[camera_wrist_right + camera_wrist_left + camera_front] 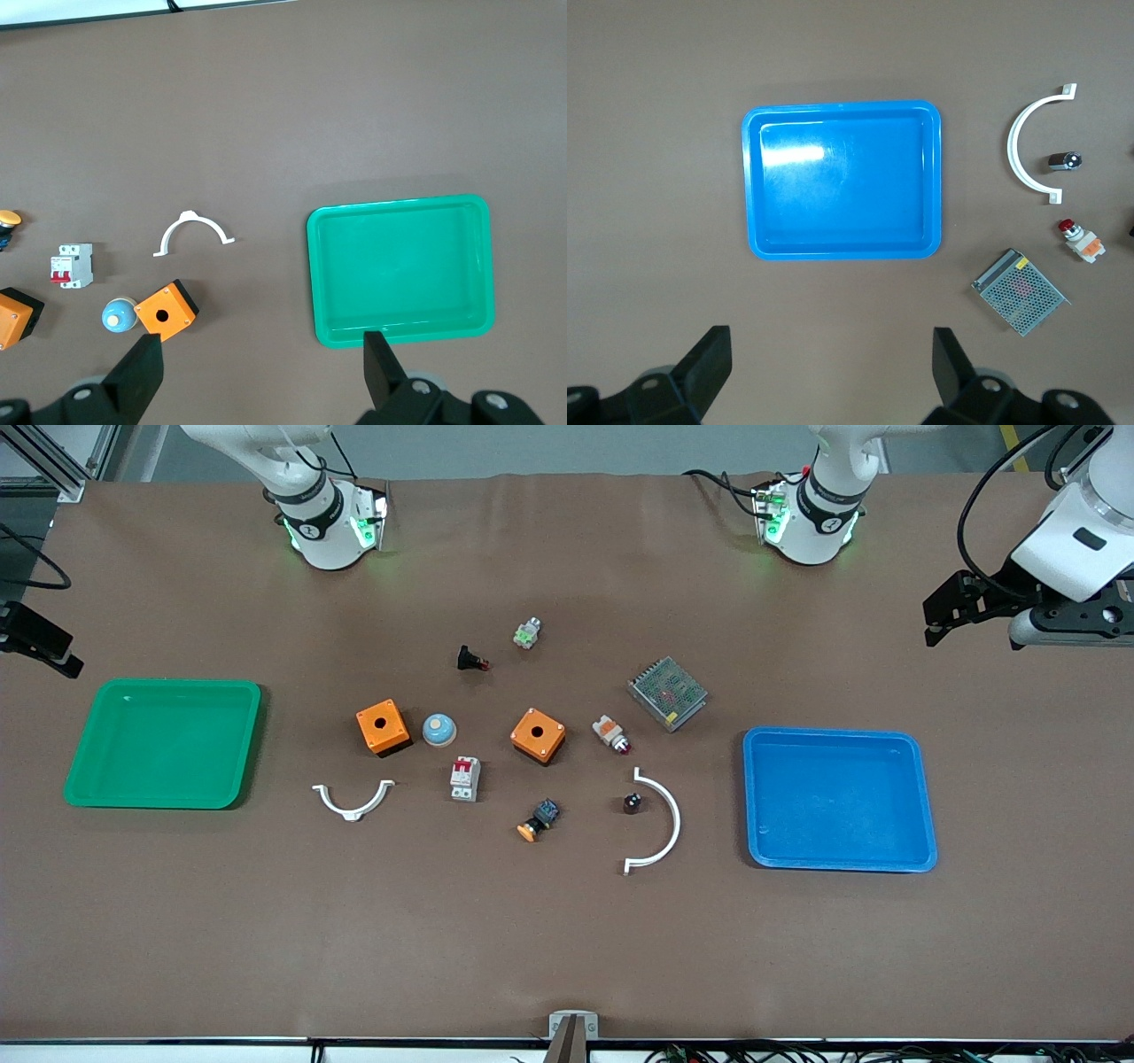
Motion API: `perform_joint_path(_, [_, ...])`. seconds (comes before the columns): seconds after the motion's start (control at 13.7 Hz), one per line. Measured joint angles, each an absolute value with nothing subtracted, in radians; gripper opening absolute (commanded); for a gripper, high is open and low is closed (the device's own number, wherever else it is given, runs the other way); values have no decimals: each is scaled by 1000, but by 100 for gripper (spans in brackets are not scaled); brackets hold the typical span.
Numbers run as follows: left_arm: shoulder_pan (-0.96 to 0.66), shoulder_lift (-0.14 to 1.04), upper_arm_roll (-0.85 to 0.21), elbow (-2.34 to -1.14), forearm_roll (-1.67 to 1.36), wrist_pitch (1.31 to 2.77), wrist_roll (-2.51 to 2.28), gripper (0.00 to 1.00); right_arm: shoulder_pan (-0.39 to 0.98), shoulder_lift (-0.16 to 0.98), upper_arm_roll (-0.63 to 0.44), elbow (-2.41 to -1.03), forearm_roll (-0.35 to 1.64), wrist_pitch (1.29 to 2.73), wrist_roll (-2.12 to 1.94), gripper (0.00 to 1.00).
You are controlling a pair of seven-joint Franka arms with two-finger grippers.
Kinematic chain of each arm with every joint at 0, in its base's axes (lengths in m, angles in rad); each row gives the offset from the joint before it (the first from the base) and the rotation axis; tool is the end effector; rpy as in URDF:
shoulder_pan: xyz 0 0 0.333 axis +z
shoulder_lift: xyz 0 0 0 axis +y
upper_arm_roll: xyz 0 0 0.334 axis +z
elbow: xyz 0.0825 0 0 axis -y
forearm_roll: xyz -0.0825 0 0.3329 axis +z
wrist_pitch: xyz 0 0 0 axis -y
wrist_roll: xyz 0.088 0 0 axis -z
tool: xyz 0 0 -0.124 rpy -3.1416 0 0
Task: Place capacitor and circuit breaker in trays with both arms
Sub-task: 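Reach the left gripper to the capacitor while the right gripper reaches the breaker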
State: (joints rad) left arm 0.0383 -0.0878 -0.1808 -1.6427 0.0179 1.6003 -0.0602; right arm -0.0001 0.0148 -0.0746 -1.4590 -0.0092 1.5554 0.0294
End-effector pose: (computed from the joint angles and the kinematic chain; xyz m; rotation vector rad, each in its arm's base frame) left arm 0.4732 -0.0703 0.6402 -3.1091 0.1277 -0.0734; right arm 0.5071 -0.0387 0.6637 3.1226 -0.1634 0.1273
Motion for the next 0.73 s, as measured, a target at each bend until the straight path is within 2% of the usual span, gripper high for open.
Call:
perform_joint_path(0.37, [30, -56, -193, -1621, 18, 1602, -60, 100, 0, 15, -75, -1459, -9, 1556, 29, 100])
perform_joint_path(0.73, [-101, 183, -219, -1535, 18, 1658, -142, 100, 24, 69, -64, -1461, -8, 1553, 28, 100])
